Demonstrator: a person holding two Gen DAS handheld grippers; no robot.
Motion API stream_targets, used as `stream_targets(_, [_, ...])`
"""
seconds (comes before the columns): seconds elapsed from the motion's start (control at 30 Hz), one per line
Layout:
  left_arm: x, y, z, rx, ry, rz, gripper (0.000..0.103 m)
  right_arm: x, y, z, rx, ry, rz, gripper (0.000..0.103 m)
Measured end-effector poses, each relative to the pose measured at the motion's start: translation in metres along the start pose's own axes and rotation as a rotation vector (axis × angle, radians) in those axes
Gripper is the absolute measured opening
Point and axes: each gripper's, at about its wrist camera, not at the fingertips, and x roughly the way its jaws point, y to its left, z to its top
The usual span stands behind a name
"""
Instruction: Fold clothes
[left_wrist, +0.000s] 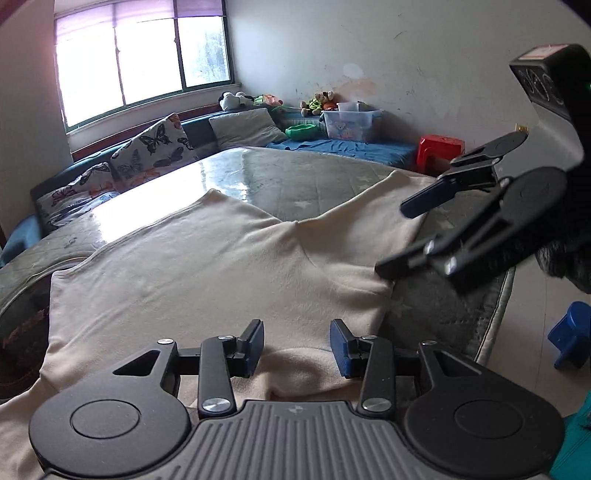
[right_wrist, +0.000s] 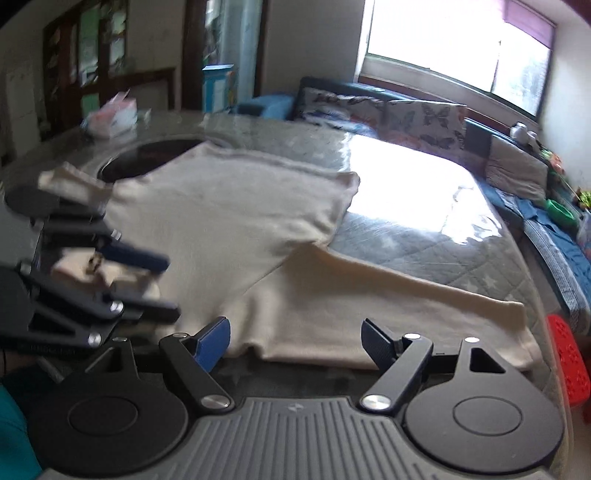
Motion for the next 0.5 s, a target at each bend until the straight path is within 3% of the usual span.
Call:
stream_targets(0.27, [0.002,0.000,0.011,-0.007,-0.025,0.017,0.055,0.004,-0.062,-0.006,0.187,-0.008,-0.130,0.079])
stream_targets(0.5, [0.004,0.001,0.018,-0.015,-0.034,0.032,0.065,0.017,-0.112,-0.016,0.346,-0.004,-0.236,0.064])
